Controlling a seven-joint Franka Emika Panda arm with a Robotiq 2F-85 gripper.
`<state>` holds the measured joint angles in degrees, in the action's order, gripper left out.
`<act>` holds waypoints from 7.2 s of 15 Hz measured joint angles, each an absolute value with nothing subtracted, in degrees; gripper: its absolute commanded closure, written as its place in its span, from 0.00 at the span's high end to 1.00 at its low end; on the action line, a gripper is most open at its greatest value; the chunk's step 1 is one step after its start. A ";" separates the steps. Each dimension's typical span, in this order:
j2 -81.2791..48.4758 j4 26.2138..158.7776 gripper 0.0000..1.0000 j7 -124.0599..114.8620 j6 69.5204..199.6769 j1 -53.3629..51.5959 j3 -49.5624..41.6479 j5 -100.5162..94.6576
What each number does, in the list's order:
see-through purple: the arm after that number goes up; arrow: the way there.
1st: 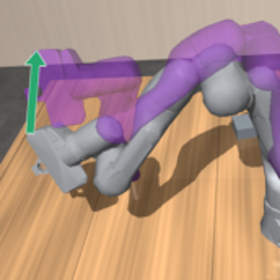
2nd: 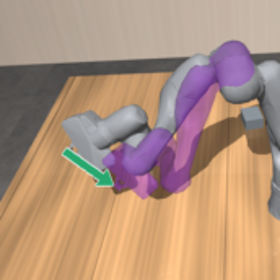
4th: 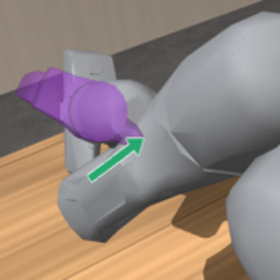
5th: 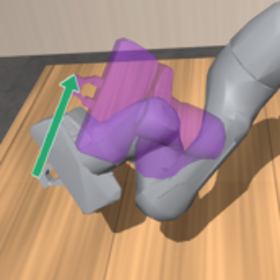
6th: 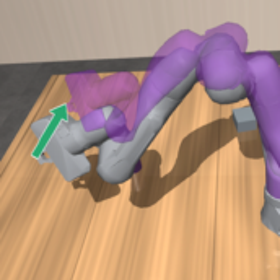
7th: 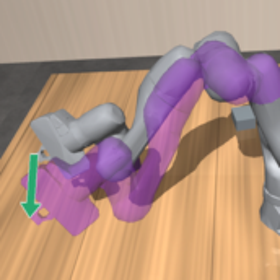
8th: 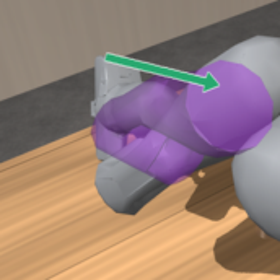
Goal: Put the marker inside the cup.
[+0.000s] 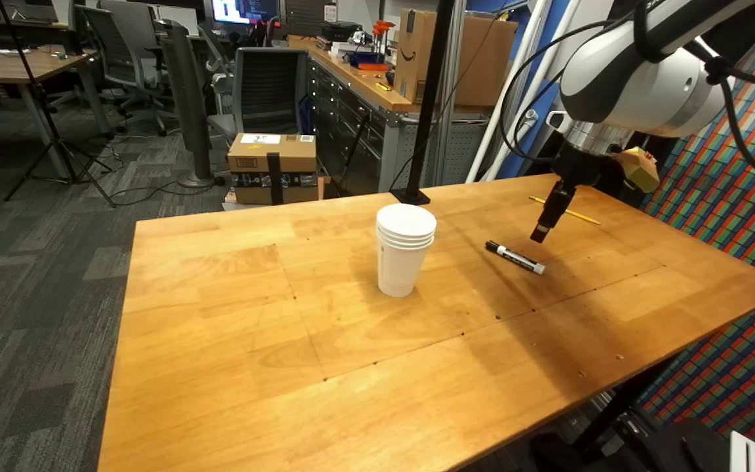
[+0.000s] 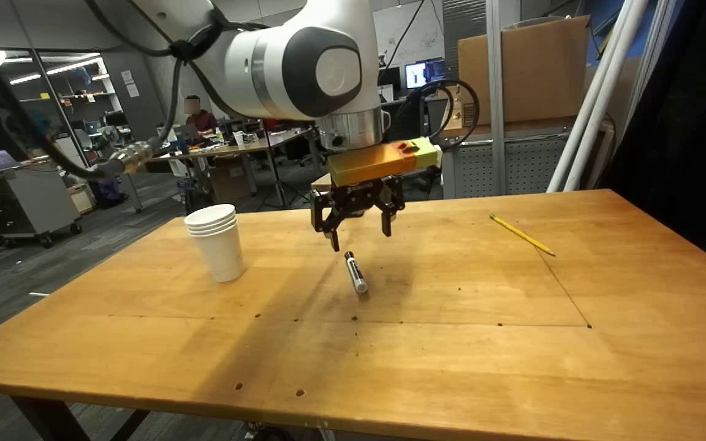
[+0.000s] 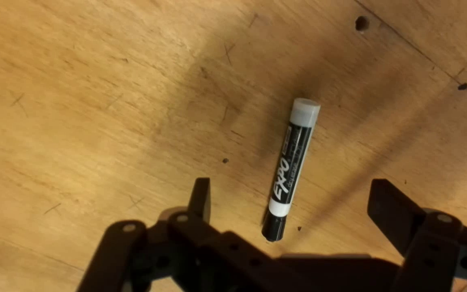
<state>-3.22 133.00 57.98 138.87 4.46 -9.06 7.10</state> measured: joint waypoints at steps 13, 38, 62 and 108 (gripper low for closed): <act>-7.28 133.15 1.00 61.19 140.95 6.00 -5.55 10.07; -10.20 134.65 0.04 68.94 148.57 8.56 -2.33 10.44; 20.03 143.91 0.09 68.39 137.19 10.42 -10.94 2.59; -1.77 122.47 0.09 80.58 107.54 -3.98 -2.62 64.88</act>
